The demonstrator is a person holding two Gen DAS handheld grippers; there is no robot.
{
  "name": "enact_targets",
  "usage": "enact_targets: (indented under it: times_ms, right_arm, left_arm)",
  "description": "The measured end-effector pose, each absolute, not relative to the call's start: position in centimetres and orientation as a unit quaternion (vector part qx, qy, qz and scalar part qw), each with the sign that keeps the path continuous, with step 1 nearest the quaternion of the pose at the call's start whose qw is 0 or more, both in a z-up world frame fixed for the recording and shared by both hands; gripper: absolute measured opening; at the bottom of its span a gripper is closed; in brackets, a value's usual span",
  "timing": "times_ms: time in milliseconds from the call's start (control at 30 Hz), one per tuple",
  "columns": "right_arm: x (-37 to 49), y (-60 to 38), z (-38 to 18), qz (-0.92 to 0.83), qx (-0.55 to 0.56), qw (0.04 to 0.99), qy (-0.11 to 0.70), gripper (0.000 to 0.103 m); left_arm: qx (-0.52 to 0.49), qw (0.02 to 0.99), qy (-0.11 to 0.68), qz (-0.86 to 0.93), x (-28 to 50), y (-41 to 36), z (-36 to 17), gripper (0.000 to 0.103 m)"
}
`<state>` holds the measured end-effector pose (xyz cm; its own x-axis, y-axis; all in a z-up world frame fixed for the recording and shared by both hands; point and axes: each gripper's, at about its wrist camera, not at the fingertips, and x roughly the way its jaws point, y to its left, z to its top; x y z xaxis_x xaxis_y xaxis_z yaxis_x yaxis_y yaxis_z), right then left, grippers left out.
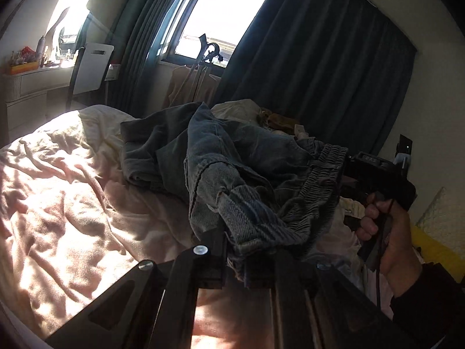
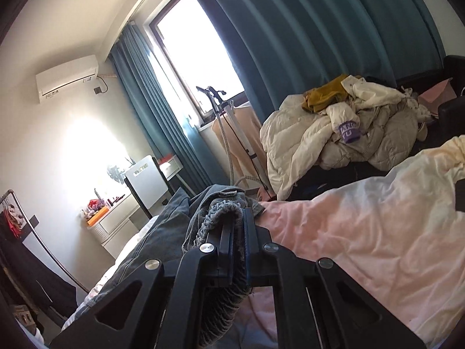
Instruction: Fold clothes
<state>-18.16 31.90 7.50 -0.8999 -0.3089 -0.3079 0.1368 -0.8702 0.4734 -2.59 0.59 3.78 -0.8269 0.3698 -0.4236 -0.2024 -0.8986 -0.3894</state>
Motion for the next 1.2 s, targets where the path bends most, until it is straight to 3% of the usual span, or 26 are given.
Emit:
enact_targets:
  times_ms: [200, 433, 800, 1033, 1200]
  right_arm:
    - [-17.8, 36.9, 12.2, -0.959, 0.173, 0.089, -0.208, 0.004]
    - [-20.5, 42.5, 13.4, -0.966, 0.187, 0.051, -0.171, 0.004]
    - [-28.1, 49.4, 0.4, -0.952, 0.262, 0.025, -0.156, 0.004]
    - [-29.6, 52.4, -5.5, -0.937, 0.277, 0.029, -0.211, 0.005]
    - [-29.0, 52.6, -5.7, -0.935, 0.279, 0.027, -0.218, 0.012]
  left_arm:
    - [-0.259, 0.241, -0.164, 0.921, -1.1, 8.1, 4.8, 0.008]
    - [-0.287, 0.301, -0.158, 0.896, -3.9, 17.7, 2.6, 0.009]
    - [-0.362, 0.299, -0.103, 0.877, -11.7, 27.4, -7.9, 0.009]
    - [-0.349, 0.294, -0.074, 0.887, -13.2, 28.5, -9.4, 0.009]
    - [-0.348, 0.282, -0.023, 0.894, -11.3, 28.9, -8.7, 0.018]
